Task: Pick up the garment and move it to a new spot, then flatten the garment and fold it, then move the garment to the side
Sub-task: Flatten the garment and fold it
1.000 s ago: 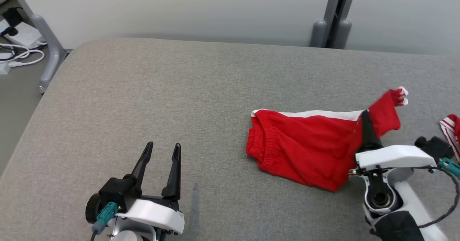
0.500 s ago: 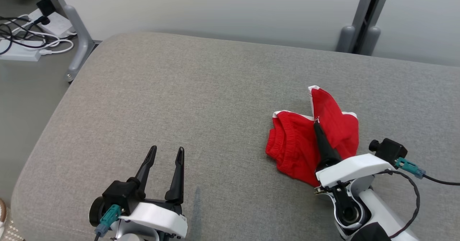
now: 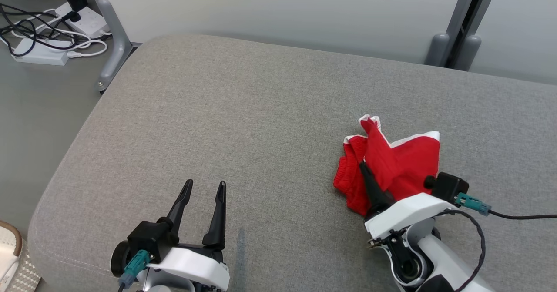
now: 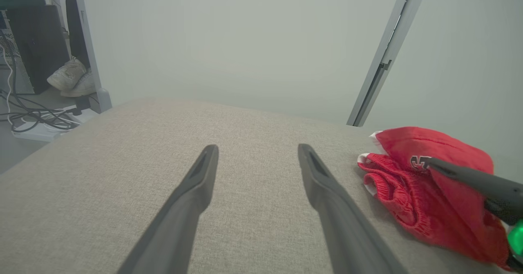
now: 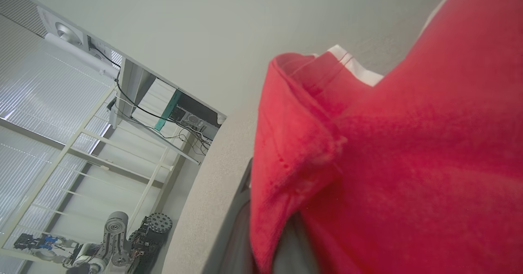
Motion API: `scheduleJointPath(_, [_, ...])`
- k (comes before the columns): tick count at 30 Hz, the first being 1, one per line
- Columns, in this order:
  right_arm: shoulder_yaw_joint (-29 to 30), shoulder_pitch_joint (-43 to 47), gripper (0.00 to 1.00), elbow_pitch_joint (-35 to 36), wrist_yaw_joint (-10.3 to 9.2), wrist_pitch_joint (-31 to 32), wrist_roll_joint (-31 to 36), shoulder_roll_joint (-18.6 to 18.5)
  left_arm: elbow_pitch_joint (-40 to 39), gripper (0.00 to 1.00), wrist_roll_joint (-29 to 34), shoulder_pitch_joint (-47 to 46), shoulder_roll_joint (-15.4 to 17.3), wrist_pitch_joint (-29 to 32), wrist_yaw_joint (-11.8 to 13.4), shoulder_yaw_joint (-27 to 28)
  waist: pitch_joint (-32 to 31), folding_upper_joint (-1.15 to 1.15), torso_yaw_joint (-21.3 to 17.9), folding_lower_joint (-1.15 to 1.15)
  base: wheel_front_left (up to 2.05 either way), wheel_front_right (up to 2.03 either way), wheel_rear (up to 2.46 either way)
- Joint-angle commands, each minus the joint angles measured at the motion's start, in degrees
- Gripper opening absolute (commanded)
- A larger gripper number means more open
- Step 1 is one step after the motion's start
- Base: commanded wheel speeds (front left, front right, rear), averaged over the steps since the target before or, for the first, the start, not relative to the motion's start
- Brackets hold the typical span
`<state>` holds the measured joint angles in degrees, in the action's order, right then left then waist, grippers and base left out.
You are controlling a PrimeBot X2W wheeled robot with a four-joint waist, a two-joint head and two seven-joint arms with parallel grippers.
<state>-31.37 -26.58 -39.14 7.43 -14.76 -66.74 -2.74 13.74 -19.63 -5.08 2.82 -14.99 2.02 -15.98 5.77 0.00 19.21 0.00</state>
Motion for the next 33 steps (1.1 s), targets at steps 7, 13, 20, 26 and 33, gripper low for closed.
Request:
scheduleJointPath(7, [-3.8, -1.3, 1.0, -2.6, 0.09, -0.4, 3.8, -0.3, 0.3, 1.0, -0.3, 0.4, 0.2, -0.2, 0.2, 0.1, 0.0, 0.0, -0.1, 0.0, 0.0, 0.0, 0.0])
scheduleJointPath(13, [-5.0, -2.4, 1.0, -2.2, 0.09, -0.5, 8.2, -0.3, 0.5, 1.0, -0.4, -0.2, 0.2, -0.2, 0.1, 0.2, 0.0, 0.0, -0.3, 0.0, 0.0, 0.0, 0.0])
scheduleJointPath(20, [-10.3, -0.8, 1.0, -3.0, 0.08, 1.9, 10.5, -0.4, 0.6, 1.0, -0.5, -0.3, 0.2, -0.2, 0.5, 0.6, -0.2, 0.0, -0.5, 0.0, 0.0, 0.0, 0.0])
scheduleJointPath(26, [-13.1, -1.7, 1.0, -2.2, 0.08, 2.1, 8.6, -0.4, 0.2, 1.0, 0.3, 0.2, 0.2, -0.2, 0.3, 1.5, -1.0, 0.0, -3.0, 0.0, 0.0, 0.0, 0.0])
scheduleJointPath(33, [-10.1, -3.4, 1.0, 1.3, 0.05, 0.3, 11.5, -3.3, -1.3, 1.0, 0.5, 0.3, 0.2, -0.2, -0.1, 3.1, -2.0, 0.0, -8.2, 0.0, 0.0, 0.0, 0.0])
